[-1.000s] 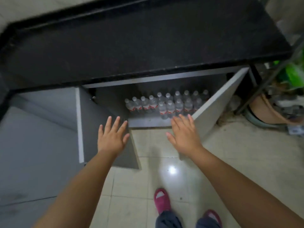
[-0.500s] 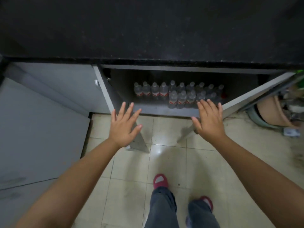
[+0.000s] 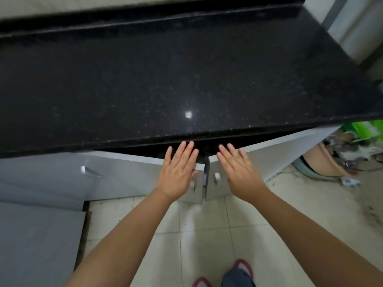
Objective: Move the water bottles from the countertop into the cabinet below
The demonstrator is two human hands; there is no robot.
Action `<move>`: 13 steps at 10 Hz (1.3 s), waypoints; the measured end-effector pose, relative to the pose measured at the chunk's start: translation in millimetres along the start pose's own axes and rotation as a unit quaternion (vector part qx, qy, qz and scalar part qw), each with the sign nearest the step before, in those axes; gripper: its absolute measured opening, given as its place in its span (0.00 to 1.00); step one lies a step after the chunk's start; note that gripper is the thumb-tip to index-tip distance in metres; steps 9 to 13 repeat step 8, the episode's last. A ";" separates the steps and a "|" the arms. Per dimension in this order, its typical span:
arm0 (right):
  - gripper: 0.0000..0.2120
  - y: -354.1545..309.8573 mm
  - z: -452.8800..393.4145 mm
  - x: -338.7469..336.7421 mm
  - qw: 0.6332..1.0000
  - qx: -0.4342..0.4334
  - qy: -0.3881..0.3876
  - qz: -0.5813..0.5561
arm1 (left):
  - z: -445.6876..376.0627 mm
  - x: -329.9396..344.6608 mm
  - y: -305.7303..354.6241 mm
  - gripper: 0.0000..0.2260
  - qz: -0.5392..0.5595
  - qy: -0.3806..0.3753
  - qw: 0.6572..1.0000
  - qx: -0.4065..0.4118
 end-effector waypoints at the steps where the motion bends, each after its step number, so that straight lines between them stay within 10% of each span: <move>1: 0.35 22.3 3.1 -1.3 0.999 0.034 0.010 -0.013 | -26.0 -2.4 -1.3 0.35 0.002 0.020 0.999 -0.049; 2: 0.22 45.9 1.3 -18.4 0.996 0.054 0.065 -0.031 | -45.7 -9.6 -9.7 0.29 0.013 0.038 0.997 -0.063; 4: 0.28 92.4 -40.5 -35.5 0.983 0.163 0.048 -0.067 | -92.5 -23.6 -29.8 0.28 0.025 -0.004 0.995 -0.092; 7: 0.27 92.9 -49.5 -28.7 0.985 0.167 0.027 -0.033 | -114.9 21.1 -44.5 0.29 0.044 -0.233 0.957 -0.167; 13: 0.29 95.5 -47.3 -32.8 0.976 0.183 0.086 -0.081 | -114.8 21.9 -43.2 0.29 0.049 -0.239 0.956 -0.162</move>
Point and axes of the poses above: each hand's wrist, its own z-axis away from the middle knuckle, its own x-axis out of the palm, y = z × x, the point moved 7 cm from there along -z, towards the middle knuckle, and after that the axes turned 7 degrees about -x, right-handed, at the moved point
